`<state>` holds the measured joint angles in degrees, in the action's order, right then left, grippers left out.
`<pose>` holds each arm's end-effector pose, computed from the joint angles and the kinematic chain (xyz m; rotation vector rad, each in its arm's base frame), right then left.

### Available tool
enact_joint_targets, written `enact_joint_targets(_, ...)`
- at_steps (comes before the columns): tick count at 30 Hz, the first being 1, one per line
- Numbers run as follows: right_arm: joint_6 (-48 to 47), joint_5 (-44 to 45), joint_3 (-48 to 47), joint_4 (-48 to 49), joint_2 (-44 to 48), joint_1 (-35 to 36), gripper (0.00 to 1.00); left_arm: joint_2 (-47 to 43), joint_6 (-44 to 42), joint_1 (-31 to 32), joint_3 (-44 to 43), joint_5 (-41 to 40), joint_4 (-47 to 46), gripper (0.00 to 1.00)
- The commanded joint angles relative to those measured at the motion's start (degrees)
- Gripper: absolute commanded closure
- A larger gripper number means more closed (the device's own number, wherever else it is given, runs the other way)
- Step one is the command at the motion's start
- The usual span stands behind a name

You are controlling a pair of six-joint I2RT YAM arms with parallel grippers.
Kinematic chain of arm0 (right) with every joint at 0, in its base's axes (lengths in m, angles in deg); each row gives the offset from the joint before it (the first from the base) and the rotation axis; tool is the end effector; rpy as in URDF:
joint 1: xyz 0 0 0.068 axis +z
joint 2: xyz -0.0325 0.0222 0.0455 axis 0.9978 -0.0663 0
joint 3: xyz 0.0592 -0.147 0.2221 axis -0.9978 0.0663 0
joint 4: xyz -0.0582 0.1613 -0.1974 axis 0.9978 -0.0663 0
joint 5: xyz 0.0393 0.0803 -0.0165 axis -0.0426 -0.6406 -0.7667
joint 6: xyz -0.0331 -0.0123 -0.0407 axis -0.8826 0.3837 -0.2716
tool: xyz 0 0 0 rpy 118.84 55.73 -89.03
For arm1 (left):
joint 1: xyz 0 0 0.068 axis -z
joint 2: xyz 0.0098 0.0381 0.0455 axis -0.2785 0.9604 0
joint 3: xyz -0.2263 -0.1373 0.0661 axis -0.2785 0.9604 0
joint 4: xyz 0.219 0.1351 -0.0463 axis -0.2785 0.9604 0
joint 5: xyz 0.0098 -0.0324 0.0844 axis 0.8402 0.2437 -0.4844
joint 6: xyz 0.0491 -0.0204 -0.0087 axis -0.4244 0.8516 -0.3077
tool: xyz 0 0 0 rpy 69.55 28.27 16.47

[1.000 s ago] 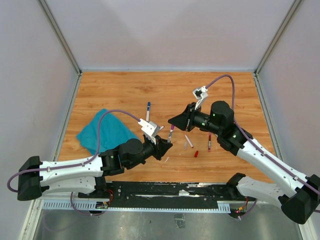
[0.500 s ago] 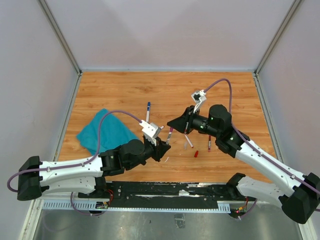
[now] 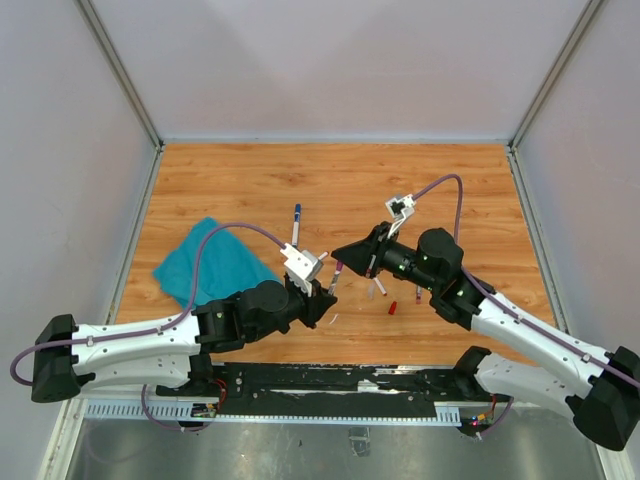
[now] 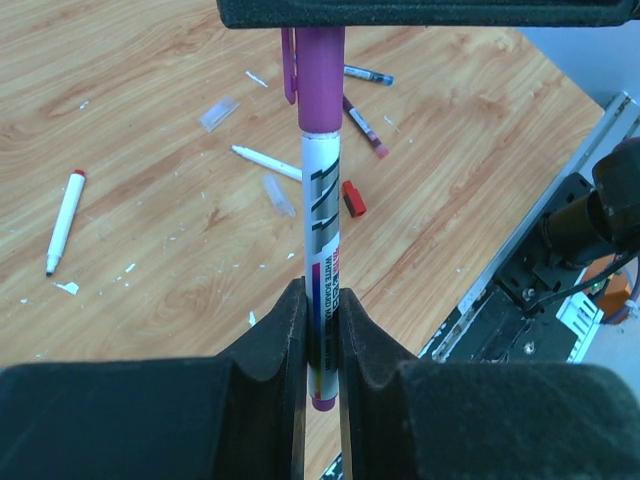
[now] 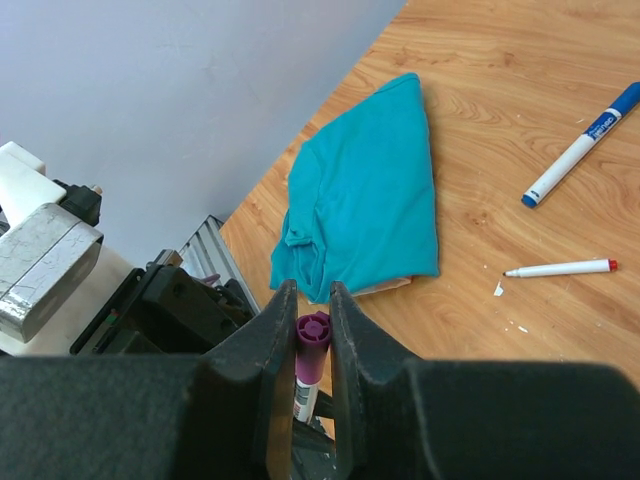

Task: Insert the pens into the pen caps
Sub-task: Press the pen cap onto the pen.

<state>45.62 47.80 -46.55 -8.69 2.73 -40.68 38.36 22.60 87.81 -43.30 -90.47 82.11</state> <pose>0.1515 0.1692 0.3200 -0.3561 1.7033 1.3646 0.0797 -0.1997 0.2694 0.5565 1.8269 -0.7944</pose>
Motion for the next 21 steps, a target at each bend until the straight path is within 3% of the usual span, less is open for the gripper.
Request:
enact_joint_targets(1, 1.6, -3.6, 4.7, -6.9, -1.3, 5.5, 0.99, -2.4, -1.9, -0.2, -6.6, -2.0, -13.7, 0.99)
enact_joint_targets(21, 5.7, -1.0, 12.3, -4.2, -2.7, 12.0, 1.0, -2.8, -3.6, -0.2, -7.5, -2.4, -17.0, 0.99)
